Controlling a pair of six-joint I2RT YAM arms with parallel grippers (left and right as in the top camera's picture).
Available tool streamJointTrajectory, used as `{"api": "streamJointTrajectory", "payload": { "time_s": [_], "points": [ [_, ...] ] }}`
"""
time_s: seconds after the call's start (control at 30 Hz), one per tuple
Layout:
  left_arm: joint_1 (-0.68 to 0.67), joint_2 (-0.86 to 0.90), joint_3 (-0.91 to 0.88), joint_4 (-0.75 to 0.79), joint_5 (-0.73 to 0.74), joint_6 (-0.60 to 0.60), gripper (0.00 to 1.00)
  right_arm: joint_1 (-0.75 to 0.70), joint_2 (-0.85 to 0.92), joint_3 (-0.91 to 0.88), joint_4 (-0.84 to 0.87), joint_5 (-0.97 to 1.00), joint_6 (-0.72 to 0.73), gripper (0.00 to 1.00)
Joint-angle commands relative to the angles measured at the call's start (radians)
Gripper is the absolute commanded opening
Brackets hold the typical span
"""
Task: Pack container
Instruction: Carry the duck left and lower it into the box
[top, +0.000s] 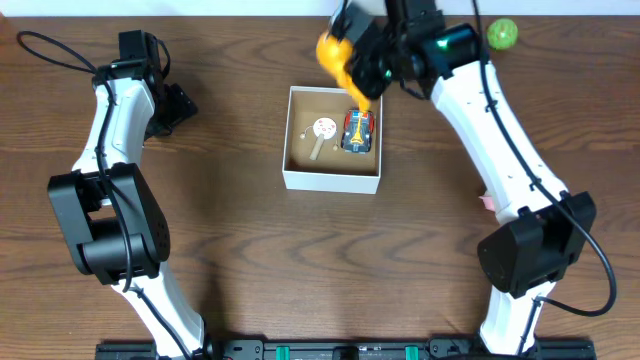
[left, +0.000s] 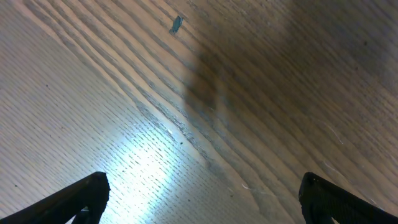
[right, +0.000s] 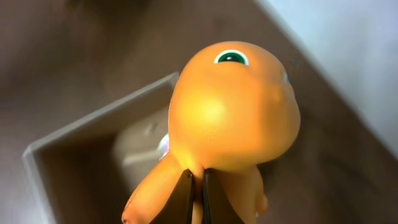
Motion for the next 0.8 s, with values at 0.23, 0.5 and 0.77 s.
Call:
{"api": "streamJointTrajectory", "payload": {
  "time_s": [0.23, 0.5, 0.77],
  "points": [
    [0.003, 0.002, -0.007, -0.003, -0.012, -0.005, 0.98, 0.048, -0.011, 0.021, -0.155, -0.116, -0.203, 0.01],
    [0.003, 0.002, -0.007, -0.003, -0.012, -0.005, 0.98, 0.047, -0.010, 0.018, -0.299, -0.137, -0.422, 0.01],
    [0.003, 0.002, -0.007, -0.003, -0.012, -0.005, 0.98, 0.046, 0.036, 0.018, -0.338, -0.117, -0.519, 0.01]
  ]
}}
